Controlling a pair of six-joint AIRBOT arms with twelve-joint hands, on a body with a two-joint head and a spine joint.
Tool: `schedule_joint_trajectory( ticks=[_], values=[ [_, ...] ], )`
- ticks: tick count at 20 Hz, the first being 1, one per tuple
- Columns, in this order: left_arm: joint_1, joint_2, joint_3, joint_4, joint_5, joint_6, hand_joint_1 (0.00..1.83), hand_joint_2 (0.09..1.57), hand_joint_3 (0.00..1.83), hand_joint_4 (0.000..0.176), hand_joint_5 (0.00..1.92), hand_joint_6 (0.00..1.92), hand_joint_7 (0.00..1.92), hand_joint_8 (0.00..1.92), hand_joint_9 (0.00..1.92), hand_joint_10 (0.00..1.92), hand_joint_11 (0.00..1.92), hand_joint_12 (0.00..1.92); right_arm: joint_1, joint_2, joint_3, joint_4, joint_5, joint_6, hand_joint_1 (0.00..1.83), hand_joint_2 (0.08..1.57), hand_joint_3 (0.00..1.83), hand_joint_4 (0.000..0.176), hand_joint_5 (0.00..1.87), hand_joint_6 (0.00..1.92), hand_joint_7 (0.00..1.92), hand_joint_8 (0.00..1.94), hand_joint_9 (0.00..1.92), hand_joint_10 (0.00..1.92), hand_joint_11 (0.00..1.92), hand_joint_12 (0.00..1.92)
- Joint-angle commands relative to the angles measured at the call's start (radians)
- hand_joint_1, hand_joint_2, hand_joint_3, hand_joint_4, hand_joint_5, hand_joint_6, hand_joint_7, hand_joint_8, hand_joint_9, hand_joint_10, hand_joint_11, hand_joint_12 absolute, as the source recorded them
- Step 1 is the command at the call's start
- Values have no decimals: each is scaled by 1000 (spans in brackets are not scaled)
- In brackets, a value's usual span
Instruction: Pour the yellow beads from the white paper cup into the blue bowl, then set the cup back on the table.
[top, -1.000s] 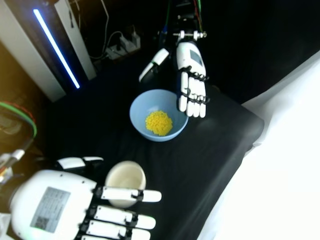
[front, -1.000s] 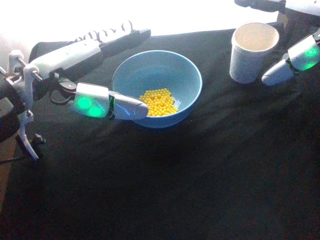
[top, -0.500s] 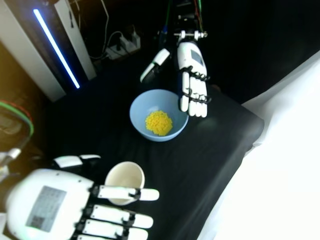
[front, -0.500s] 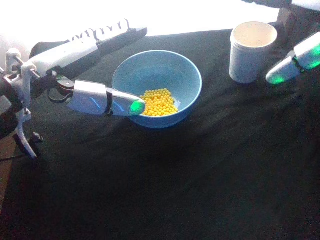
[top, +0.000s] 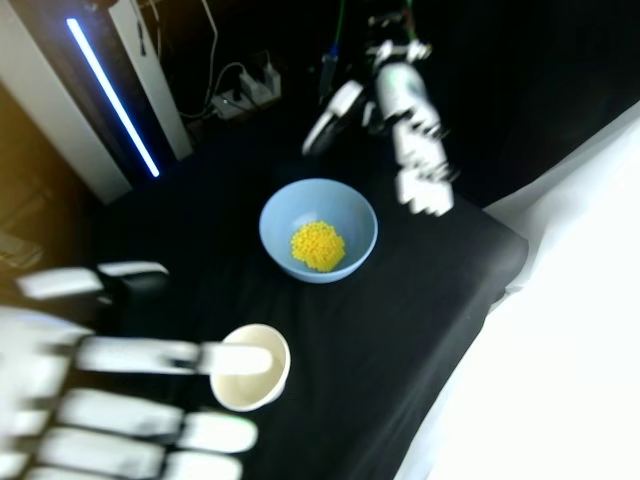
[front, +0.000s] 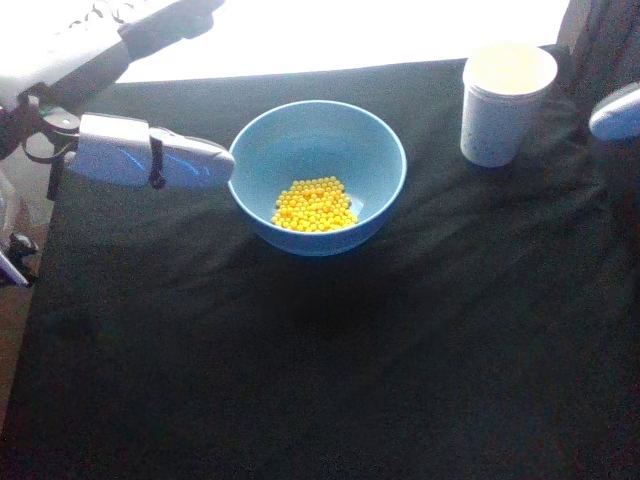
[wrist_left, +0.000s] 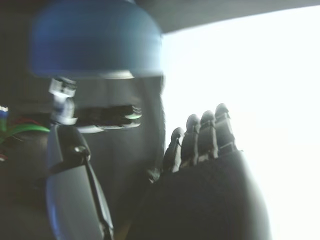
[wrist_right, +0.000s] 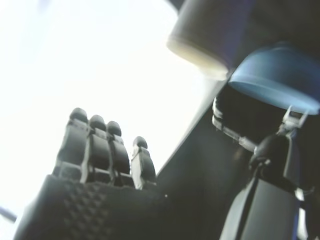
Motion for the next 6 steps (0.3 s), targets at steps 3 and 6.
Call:
schedule_joint_trajectory(
  ticks=[3, 6],
  values=[
    [-3, 43, -36, -42, -160, 25, 746, 761, 0, 103, 57, 5, 164, 3, 132, 11, 87, 45, -9, 7, -15, 80, 212, 3, 1107, 754, 6, 28, 395, 11, 323, 6, 210, 6, 38, 105],
    [40, 73, -59, -92, -226, 34, 765, 783, 4, 61, 162, 17, 208, 1, 137, 2, 103, 64, -15, 1, -30, 94, 260, 3, 994, 792, 0, 115, 532, 0, 338, 0, 200, 0, 0, 487]
  ],
)
